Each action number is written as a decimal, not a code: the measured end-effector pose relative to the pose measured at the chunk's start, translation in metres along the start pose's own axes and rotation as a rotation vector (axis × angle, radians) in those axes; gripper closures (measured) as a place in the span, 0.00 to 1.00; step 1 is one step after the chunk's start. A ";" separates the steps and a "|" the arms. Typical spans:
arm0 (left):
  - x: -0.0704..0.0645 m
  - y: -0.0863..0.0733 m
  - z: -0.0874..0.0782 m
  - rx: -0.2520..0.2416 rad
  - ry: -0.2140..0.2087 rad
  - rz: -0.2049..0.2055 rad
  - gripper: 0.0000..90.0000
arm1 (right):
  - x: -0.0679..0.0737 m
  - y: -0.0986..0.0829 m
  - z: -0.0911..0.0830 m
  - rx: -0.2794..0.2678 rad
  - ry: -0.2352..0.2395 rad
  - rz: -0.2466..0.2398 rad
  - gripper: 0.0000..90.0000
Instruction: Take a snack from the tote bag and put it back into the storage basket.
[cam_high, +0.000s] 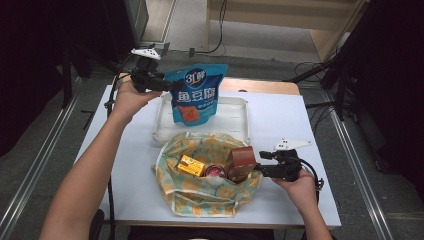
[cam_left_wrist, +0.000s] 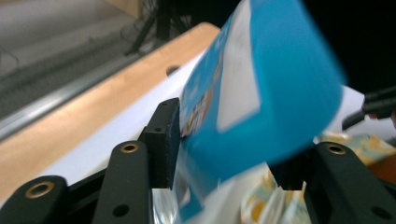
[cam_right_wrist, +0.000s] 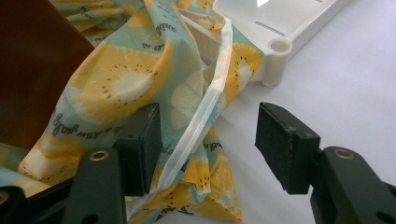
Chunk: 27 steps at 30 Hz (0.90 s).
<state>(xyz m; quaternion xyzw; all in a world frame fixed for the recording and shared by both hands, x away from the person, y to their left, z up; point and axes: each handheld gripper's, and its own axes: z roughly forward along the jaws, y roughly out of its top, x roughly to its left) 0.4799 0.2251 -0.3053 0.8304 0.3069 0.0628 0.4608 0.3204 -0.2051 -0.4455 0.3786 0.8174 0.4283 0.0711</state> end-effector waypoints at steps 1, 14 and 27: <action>0.000 -0.003 -0.001 0.002 0.002 0.002 0.55 | 0.000 0.000 0.000 -0.001 0.001 0.000 0.46; 0.000 -0.041 0.000 0.042 0.023 -0.015 0.56 | -0.001 0.003 0.003 0.004 0.005 -0.005 0.46; 0.008 -0.068 0.030 0.096 0.035 -0.040 0.58 | -0.001 0.005 0.004 0.005 0.008 -0.009 0.46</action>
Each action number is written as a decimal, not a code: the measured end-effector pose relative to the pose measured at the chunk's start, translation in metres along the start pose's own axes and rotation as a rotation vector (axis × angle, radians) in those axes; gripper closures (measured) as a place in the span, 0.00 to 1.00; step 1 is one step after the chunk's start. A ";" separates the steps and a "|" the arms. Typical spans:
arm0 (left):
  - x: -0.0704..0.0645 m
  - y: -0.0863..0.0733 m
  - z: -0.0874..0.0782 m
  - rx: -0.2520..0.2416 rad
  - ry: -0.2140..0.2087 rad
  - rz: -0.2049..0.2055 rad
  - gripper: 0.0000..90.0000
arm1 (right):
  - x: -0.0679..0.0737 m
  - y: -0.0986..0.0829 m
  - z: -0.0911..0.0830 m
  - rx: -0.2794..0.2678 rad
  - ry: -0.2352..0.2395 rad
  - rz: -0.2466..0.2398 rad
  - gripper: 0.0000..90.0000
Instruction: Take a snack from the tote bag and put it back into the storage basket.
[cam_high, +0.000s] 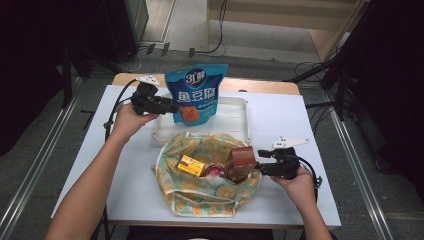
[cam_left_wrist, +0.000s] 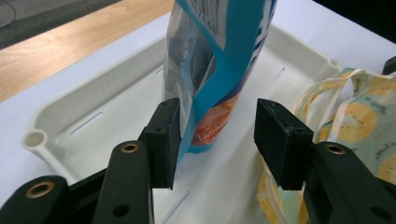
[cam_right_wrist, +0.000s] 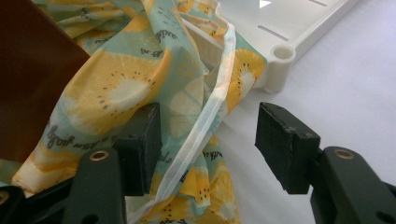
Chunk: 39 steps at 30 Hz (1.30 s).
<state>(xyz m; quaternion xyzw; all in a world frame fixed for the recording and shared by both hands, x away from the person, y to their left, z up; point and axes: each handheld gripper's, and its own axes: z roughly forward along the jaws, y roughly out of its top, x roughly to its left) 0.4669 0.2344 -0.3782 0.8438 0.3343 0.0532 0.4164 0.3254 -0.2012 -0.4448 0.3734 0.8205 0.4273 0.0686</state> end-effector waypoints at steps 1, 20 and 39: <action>0.001 -0.002 0.002 -0.001 -0.001 -0.007 0.58 | 0.000 0.000 0.000 -0.001 0.000 0.001 0.46; 0.005 -0.005 0.023 0.028 0.070 -0.070 1.00 | 0.000 -0.001 -0.001 -0.001 -0.002 0.002 0.46; 0.004 0.006 0.049 -0.046 0.083 -0.112 1.00 | 0.001 -0.007 -0.007 -0.005 -0.011 0.014 0.46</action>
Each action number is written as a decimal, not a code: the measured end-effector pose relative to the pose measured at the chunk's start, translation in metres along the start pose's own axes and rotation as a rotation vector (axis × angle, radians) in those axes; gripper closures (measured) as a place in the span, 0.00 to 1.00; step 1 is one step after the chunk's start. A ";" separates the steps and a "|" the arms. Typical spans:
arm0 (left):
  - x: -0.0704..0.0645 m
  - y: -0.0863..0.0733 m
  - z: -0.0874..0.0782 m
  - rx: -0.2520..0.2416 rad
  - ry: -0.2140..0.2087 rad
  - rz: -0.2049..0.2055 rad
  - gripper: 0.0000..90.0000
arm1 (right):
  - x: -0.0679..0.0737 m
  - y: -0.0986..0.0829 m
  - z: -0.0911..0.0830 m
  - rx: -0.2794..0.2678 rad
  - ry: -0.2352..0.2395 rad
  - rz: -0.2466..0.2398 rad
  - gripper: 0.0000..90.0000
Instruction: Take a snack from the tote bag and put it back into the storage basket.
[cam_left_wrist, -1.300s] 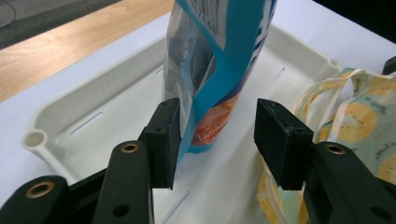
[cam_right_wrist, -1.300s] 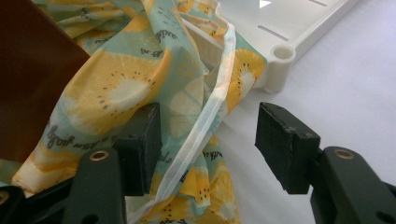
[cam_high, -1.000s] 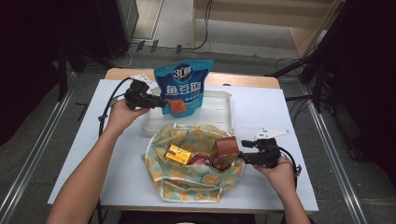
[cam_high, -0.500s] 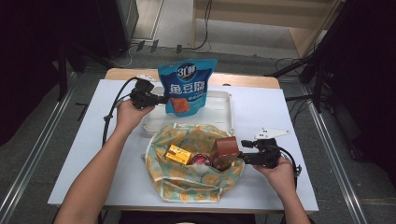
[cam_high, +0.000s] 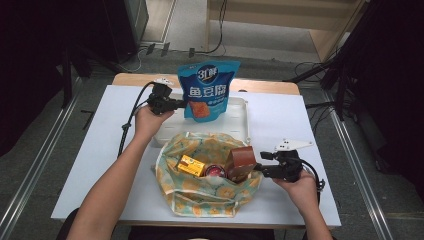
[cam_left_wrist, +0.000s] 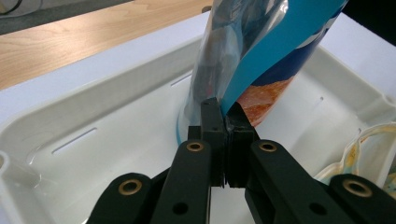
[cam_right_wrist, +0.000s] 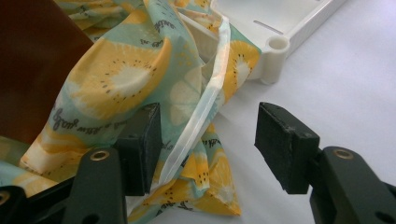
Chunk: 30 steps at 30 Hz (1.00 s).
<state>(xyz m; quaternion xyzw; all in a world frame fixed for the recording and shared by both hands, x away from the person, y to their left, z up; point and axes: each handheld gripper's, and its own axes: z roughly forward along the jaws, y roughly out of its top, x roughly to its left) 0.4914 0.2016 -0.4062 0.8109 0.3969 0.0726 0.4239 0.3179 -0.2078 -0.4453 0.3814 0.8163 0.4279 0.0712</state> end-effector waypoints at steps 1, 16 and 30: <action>0.001 0.000 0.000 -0.003 -0.001 -0.005 0.99 | 0.000 0.000 0.000 0.000 -0.001 0.001 0.46; 0.009 0.008 0.001 0.016 -0.008 -0.023 0.93 | 0.000 -0.002 -0.002 -0.001 -0.007 0.001 0.47; 0.014 0.007 -0.008 0.009 -0.026 -0.027 0.82 | -0.001 0.006 0.005 0.000 0.013 -0.014 0.47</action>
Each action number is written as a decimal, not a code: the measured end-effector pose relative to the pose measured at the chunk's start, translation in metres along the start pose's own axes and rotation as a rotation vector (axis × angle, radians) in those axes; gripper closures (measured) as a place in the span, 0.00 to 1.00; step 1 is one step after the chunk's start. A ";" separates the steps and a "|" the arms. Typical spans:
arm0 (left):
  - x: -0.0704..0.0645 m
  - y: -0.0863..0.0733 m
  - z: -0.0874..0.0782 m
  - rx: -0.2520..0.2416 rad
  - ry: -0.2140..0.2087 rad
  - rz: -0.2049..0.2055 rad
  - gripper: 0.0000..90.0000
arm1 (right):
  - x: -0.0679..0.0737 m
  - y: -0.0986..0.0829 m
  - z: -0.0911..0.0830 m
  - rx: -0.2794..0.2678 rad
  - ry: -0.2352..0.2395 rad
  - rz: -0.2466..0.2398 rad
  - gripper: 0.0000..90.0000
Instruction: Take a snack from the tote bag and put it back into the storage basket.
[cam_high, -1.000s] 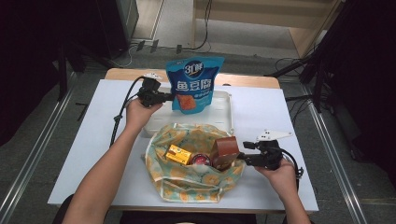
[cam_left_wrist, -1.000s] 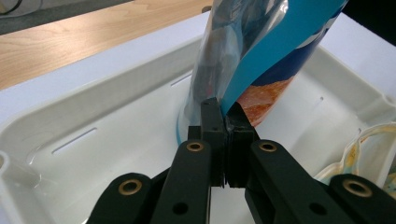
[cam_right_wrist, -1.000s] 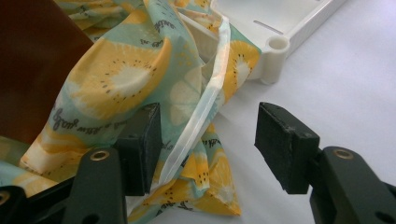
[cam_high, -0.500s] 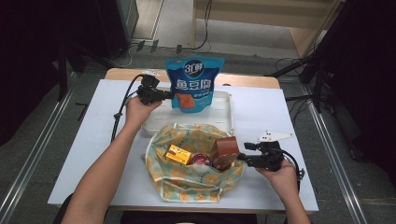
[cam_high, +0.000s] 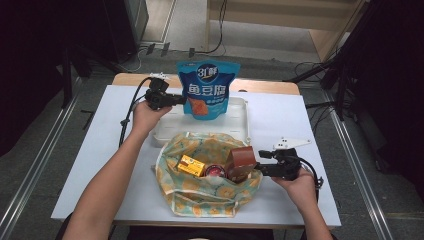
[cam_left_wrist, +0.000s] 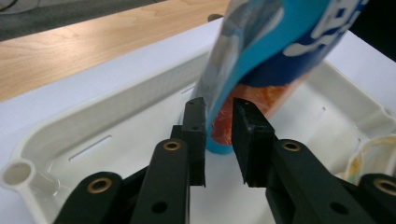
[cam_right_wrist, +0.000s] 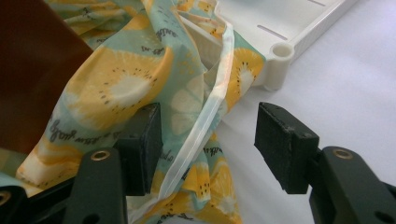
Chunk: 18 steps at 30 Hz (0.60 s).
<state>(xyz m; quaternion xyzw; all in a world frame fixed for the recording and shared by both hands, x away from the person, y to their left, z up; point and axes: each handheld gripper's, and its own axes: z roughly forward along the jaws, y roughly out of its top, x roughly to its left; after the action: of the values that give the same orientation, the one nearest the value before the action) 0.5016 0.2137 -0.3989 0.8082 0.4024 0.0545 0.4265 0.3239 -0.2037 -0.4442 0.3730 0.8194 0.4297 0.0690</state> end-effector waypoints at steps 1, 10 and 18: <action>0.000 -0.001 -0.002 0.006 -0.007 0.000 0.81 | 0.000 0.000 0.000 -0.001 0.000 -0.001 0.47; -0.015 -0.003 -0.023 0.022 -0.052 0.037 0.70 | -0.004 0.001 -0.006 -0.017 -0.008 0.004 0.47; -0.035 -0.007 -0.038 0.034 -0.085 0.084 0.62 | -0.008 0.001 -0.017 -0.031 -0.006 0.012 0.47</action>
<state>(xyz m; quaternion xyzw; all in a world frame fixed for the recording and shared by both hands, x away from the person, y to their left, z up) 0.4575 0.2153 -0.3713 0.8330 0.3506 0.0313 0.4268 0.3221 -0.2200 -0.4346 0.3780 0.8103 0.4416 0.0747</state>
